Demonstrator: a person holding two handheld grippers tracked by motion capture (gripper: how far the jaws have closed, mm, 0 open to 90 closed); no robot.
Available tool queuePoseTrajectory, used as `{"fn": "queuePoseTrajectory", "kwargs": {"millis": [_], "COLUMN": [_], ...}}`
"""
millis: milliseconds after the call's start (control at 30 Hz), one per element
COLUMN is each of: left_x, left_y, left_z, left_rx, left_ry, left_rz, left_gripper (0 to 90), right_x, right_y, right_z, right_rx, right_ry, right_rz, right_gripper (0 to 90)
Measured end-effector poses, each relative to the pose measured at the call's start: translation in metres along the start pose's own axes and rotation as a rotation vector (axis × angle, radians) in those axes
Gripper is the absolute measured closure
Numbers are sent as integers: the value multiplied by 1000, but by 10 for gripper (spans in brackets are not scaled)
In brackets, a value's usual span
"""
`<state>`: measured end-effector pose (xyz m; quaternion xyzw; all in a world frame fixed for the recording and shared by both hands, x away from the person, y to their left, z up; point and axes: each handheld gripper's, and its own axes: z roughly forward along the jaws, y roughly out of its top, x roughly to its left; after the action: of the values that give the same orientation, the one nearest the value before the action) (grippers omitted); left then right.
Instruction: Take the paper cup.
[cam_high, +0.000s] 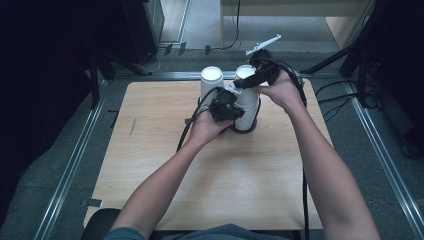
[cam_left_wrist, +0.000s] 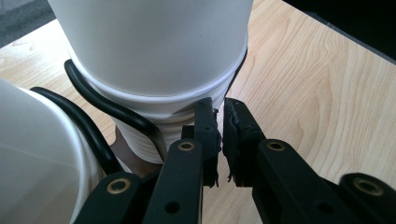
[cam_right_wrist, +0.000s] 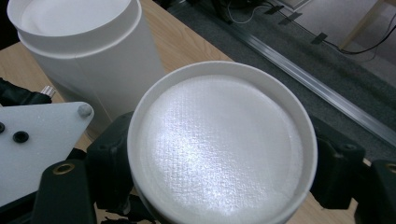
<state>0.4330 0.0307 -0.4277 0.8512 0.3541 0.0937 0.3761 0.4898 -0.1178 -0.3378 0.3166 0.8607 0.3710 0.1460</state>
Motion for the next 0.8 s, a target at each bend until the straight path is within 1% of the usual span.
{"fn": "queuePoseTrajectory", "kwargs": {"millis": [33, 233, 300, 800], "left_x": [0, -1, -1, 0], "left_y": [0, 0, 0, 0], "left_z": [0, 0, 0, 0], "left_rx": [0, 1, 0, 2], "left_ry": [0, 6, 6, 9], "left_rz": [-1, 5, 6, 2], "left_gripper": [844, 846, 848, 859], "right_x": [0, 1, 1, 1], "right_y": [0, 2, 2, 4], "right_z": [0, -1, -1, -2], "right_rx": [-1, 6, 8, 16], "right_ry": [-3, -4, 2, 20], "right_rz": [-20, -40, -55, -92], "right_gripper": [235, 241, 244, 249]}}
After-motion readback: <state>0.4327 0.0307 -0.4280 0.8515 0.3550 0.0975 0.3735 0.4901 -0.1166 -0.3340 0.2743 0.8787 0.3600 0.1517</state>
